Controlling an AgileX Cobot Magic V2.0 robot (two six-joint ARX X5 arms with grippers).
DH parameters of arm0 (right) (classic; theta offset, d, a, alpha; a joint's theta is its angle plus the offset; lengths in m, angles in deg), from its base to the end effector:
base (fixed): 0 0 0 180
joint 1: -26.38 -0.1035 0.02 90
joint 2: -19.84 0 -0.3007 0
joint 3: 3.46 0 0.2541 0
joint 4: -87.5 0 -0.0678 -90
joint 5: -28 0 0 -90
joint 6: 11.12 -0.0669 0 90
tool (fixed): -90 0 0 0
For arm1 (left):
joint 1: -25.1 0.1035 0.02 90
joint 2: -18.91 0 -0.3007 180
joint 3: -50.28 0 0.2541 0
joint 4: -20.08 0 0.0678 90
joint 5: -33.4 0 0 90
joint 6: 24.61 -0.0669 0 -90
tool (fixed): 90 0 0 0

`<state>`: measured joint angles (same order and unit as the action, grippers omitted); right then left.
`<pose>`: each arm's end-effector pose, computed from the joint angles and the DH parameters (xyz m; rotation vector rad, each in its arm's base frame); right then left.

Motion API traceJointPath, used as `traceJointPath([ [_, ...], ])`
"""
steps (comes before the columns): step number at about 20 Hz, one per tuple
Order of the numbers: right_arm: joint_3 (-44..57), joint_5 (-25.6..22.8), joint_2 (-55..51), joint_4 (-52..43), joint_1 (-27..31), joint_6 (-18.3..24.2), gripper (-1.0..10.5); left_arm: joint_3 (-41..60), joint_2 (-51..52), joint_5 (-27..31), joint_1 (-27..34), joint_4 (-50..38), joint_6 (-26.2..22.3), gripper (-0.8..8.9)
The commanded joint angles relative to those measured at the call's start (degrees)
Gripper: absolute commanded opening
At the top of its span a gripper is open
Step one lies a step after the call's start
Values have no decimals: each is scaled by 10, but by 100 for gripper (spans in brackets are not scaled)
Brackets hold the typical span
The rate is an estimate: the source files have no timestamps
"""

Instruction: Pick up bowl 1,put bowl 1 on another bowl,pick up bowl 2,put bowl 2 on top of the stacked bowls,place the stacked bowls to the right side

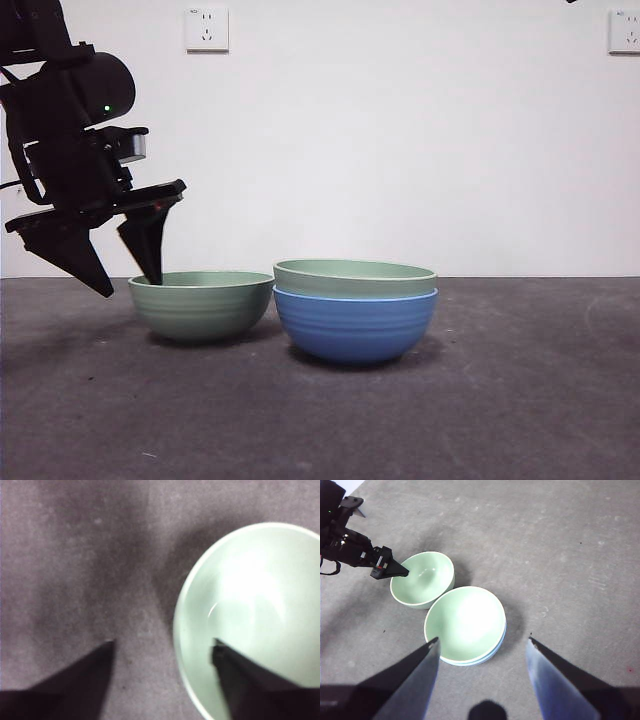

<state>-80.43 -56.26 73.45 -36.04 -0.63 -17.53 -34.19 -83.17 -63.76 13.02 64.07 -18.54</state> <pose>0.1640 0.0911 0.3729 -0.0022 0.6052 0.5221 0.3786 -0.0896 0.2026 -0.0483 1.0933 -0.2452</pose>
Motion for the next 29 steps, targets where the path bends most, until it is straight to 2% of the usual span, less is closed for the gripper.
traceJointPath([
  [1, 2, -3, 0, -2, 0, 5, 286, 2, -2, -7, -2, 2, 0, -9],
  [11, 2, -3, 0, 22, 0, 5, 285, 1, 2, -8, 1, -5, -1, -8],
  [14, 2, -3, 0, 31, 0, 5, 285, 1, 32, -9, 2, 3, -3, -8],
  [18, 2, -3, 0, 31, 0, 5, 285, -14, 101, -45, -9, 24, -3, -8],
  [23, 2, -3, 0, 31, 0, 5, 285, -92, 118, -49, -79, 96, -18, -8],
  [29, 2, -2, 0, 32, 0, 5, 285, -137, 74, -28, -169, 74, -17, -8],
])
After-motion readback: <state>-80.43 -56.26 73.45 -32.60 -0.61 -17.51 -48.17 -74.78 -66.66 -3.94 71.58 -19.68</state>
